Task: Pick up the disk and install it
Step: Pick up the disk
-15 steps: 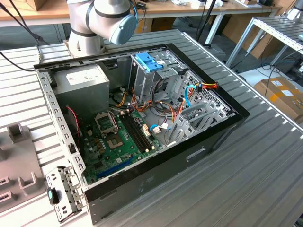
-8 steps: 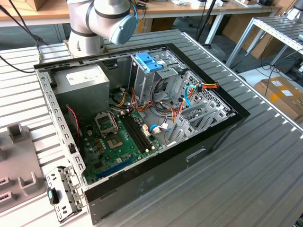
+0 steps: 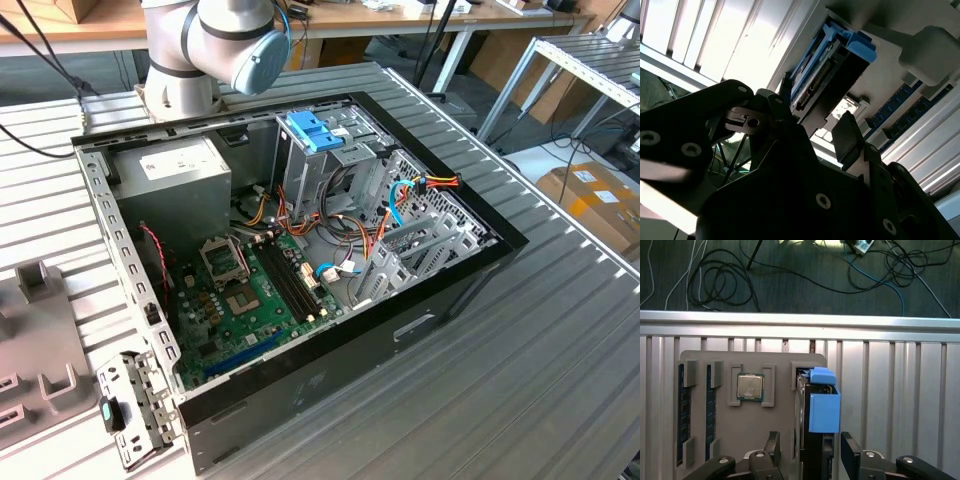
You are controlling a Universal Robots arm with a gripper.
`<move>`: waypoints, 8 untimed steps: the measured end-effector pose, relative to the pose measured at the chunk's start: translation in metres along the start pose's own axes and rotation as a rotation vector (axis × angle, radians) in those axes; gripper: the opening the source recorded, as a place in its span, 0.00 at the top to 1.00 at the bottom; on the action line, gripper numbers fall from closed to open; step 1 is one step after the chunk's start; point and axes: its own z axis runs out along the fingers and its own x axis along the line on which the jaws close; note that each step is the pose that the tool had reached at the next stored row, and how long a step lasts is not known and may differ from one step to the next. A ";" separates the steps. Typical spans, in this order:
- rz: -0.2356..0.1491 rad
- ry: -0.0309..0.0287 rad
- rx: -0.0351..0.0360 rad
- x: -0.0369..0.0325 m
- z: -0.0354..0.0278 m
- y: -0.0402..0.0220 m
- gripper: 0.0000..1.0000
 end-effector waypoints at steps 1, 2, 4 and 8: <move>0.000 0.0001 -0.0001 0.0000 0.0014 0.0000 0.40; 0.000 0.0001 -0.0002 0.0000 0.0015 0.0000 0.40; 0.000 -0.0005 -0.0004 -0.0001 0.0016 0.0000 0.40; 0.000 -0.0063 0.0001 -0.0029 0.0026 0.0000 0.40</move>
